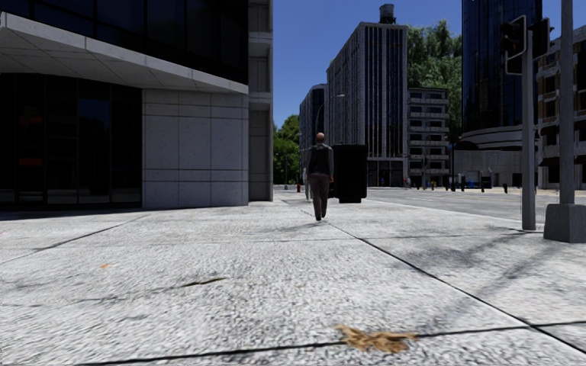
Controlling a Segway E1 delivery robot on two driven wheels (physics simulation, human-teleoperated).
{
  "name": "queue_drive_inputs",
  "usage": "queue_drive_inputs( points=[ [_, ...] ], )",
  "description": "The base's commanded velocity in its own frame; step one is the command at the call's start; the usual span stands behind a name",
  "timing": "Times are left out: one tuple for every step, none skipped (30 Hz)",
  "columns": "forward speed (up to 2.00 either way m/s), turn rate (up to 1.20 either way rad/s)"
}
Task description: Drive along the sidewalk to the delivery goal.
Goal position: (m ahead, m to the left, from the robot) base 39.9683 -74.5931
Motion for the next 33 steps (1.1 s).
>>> queue_drive_inputs(
  points=[
    [2.0,0.0],
    [2.0,0.0],
    [2.0,0.0],
    [2.0,0.0],
    [2.0,0.0],
    [2.0,0.0],
    [2.0,0.0],
    [2.0,-0.02],
    [2.0,-0.08],
    [2.0,-0.08],
    [2.0,-0.13],
    [2.0,-0.14],
    [2.0,-0.14],
    [2.0,-0.16],
    [2.0,-0.17],
    [2.0,-0.19],
    [2.0,-0.19],
    [2.0,-0.2],
    [2.0,-0.23],
    [2.0,-0.25],
    [2.0,-0.25],
    [2.0,-0.25],
    [2.0,-0.26],
    [2.0,-0.26],
    [2.0,-0.26],
    [2.0,-0.26],
    [2.0,-0.26],
    [2.0,-0.26],
    [2.0,-0.26],
    [2.0,-0.26],
    [2.0,-0.26],
    [2.0,-0.26],
    [2.0,-0.26]
  ],
)
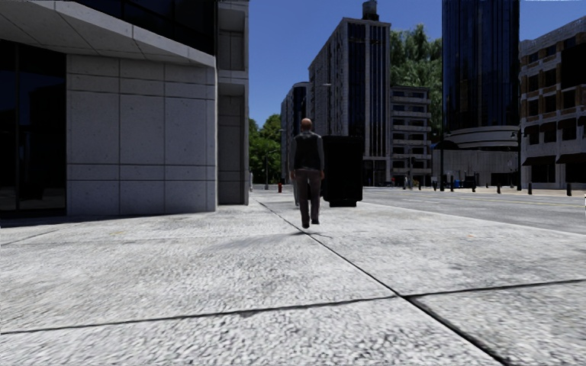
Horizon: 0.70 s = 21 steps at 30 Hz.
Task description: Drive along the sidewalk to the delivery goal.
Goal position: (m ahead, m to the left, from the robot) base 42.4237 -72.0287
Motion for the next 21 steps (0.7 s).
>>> queue_drive_inputs(
  points=[
    [2.0,-0.25],
    [2.0,-0.05],
    [2.0,-0.05],
    [1.99,0.0],
    [1.95,0.0],
    [1.9,0.0],
    [1.9,0.0],
    [1.86,0.0],
    [1.84,0.0],
    [1.83,0.0],
    [1.83,0.0],
    [1.8,0.0],
    [1.74,0.0],
    [1.73,0.0],
    [1.73,0.0],
    [1.72,0.0],
    [1.72,0.0],
    [1.72,0.0],
    [1.72,0.0],
    [1.72,0.0],
    [1.72,0.0]
  ],
)
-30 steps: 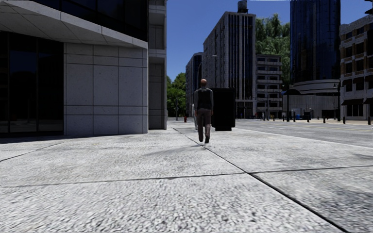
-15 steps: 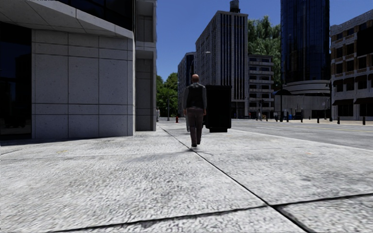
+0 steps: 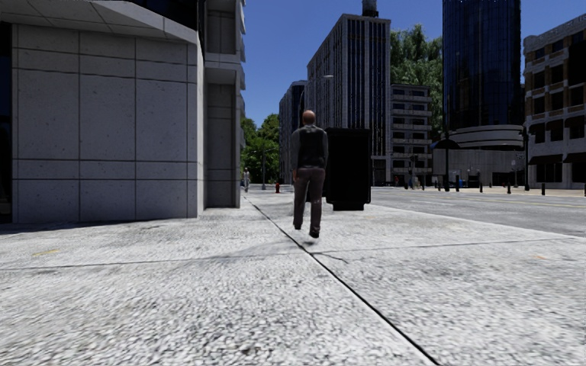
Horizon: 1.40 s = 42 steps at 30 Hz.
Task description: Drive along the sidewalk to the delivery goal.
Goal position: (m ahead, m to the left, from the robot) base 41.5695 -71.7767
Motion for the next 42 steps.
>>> queue_drive_inputs(
  points=[
    [1.72,0.0],
    [1.72,0.0],
    [1.72,0.0],
    [1.71,0.15],
    [1.71,0.29],
    [1.71,0.29],
    [1.71,0.43],
    [1.71,0.53],
    [1.71,0.56],
    [1.71,0.56],
    [1.7,0.56],
    [1.7,0.57],
    [1.7,0.57],
    [1.7,0.57],
    [1.7,0.57],
    [1.7,0.57],
    [1.7,0.57],
    [1.7,0.57],
    [1.7,0.57],
    [1.7,0.57],
    [1.7,0.57],
    [1.7,0.46],
    [1.7,0.24],
    [1.7,0.0],
    [1.7,0.0],
    [1.7,0.0],
    [1.7,0.0],
    [1.69,0.0],
    [1.69,0.0],
    [1.66,0.0],
    [1.63,0.0],
    [1.61,0.0],
    [1.61,0.0],
    [1.6,0.0],
    [1.58,0.0],
    [1.54,0.1],
    [1.54,0.1],
    [1.53,0.25],
    [1.52,0.33],
    [1.52,0.33],
    [1.52,0.36],
    [1.52,0.36]
  ],
)
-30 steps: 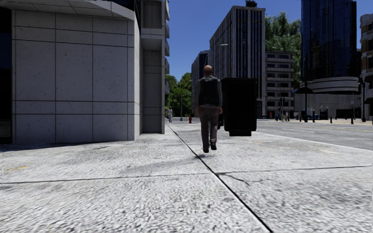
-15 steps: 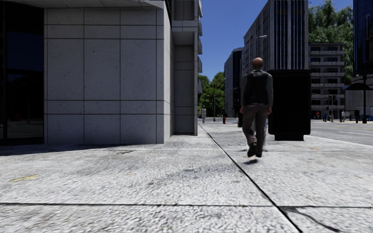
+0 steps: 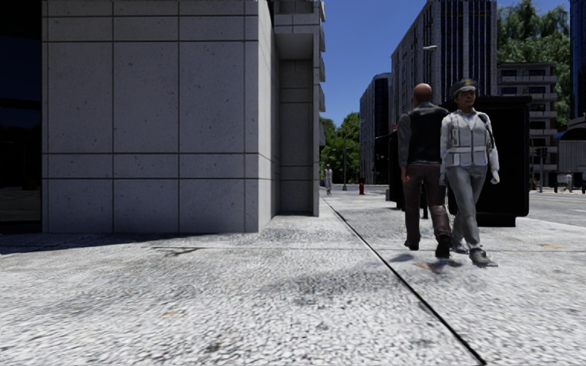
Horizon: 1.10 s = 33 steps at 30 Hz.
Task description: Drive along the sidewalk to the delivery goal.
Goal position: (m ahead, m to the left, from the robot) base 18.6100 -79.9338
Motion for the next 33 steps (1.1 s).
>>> queue_drive_inputs(
  points=[
    [1.52,0.36],
    [1.52,0.36],
    [1.52,0.36],
    [1.52,0.36],
    [1.52,0.36],
    [1.52,0.35],
    [1.52,0.25],
    [1.52,0.1],
    [1.52,0.1],
    [1.52,0.0],
    [1.52,0.0],
    [1.52,0.0],
    [1.52,0.0],
    [1.52,0.0],
    [1.52,0.0],
    [1.52,0.0],
    [1.52,0.0],
    [1.52,0.0],
    [1.52,0.0],
    [1.52,0.0],
    [1.52,0.0],
    [1.52,0.0],
    [1.52,0.0],
    [1.53,0.0],
    [1.51,0.0],
    [1.4,0.0],
    [1.4,0.0],
    [1.27,-0.09],
    [1.19,-0.26],
    [1.19,-0.26],
    [1.12,-0.31],
    [1.1,-0.35],
    [1.1,-0.38]
  ],
)
